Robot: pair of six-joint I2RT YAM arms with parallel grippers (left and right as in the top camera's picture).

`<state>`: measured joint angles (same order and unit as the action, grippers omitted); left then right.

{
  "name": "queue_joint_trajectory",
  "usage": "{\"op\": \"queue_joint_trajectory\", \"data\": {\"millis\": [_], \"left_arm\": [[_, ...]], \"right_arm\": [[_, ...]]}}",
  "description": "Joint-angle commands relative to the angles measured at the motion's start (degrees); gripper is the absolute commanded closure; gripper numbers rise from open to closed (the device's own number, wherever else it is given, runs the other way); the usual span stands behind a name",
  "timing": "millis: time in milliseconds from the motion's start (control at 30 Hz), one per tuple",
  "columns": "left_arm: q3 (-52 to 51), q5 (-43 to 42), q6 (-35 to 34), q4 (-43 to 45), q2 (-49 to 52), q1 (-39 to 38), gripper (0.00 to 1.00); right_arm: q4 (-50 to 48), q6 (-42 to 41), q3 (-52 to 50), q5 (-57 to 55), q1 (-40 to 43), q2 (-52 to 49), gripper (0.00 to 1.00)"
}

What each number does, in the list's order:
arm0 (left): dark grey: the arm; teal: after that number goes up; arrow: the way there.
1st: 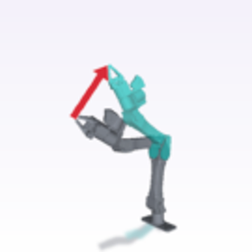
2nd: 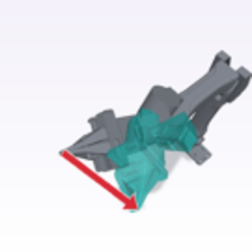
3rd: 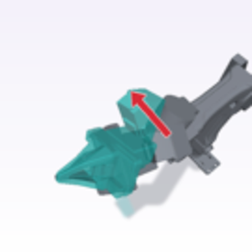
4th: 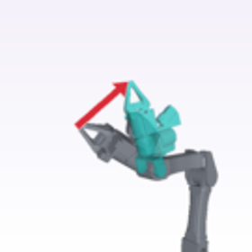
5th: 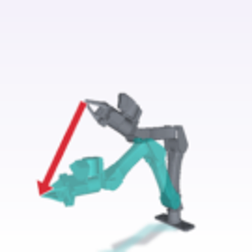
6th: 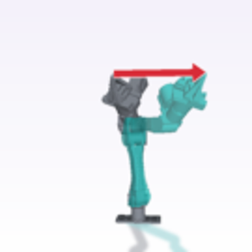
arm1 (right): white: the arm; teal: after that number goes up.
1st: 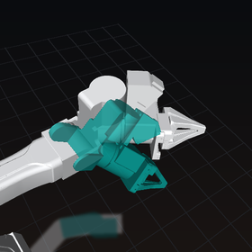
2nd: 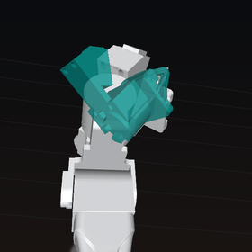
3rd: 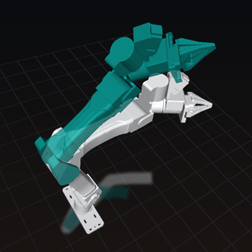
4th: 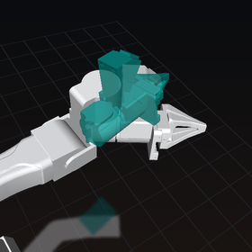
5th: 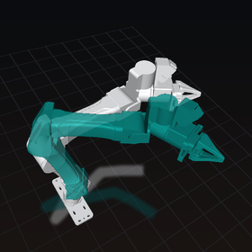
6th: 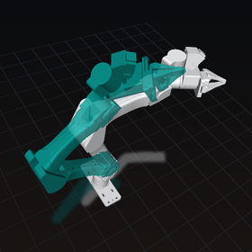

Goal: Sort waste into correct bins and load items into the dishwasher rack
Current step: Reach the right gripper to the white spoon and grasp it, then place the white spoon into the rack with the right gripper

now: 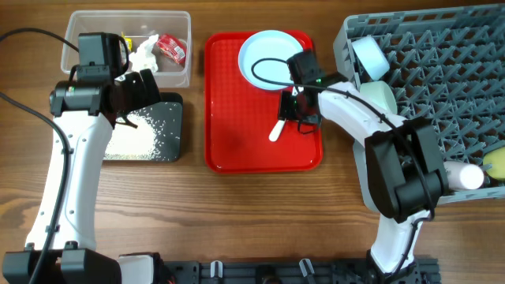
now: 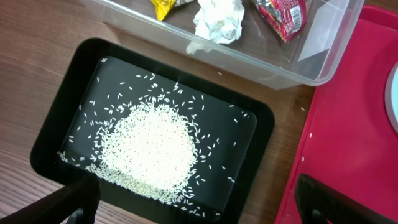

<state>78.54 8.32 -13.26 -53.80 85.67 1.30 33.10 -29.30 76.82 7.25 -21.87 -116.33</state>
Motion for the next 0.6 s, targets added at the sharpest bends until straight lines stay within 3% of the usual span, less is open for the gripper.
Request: {"op": "queue_joint_trajectory", "data": {"millis": [0, 167, 267, 400, 467, 567], "left_arm": [[0.42, 0.55, -0.94, 0.13, -0.39, 0.37, 0.00], [0.42, 0.55, -0.92, 0.13, -0.39, 0.37, 0.00], [0.44, 0.55, -0.92, 0.13, -0.39, 0.37, 0.00], [0.42, 0.55, -0.94, 0.13, -0.39, 0.37, 0.00], [0.44, 0.55, -0.94, 0.13, -0.39, 0.37, 0.00], [0.42, 0.55, -0.94, 0.13, -0.39, 0.37, 0.00]], "right_arm": [[-4.50, -0.66, -3.28, -0.33, -0.33, 0.28, 0.51], [-8.22, -0.68, -7.10, 0.33, -0.33, 0.26, 0.57], [-8.90, -0.70, -8.28, 0.31, -0.33, 0.17, 0.73], [-9.68, -0.68, -8.63, 0.28, -0.31, 0.17, 0.83], [-9.70, -0.68, -8.63, 0.24, -0.31, 0.17, 0.94], [-9.81, -0.63, -8.63, 0.07, -0.31, 0.17, 0.96]]}}
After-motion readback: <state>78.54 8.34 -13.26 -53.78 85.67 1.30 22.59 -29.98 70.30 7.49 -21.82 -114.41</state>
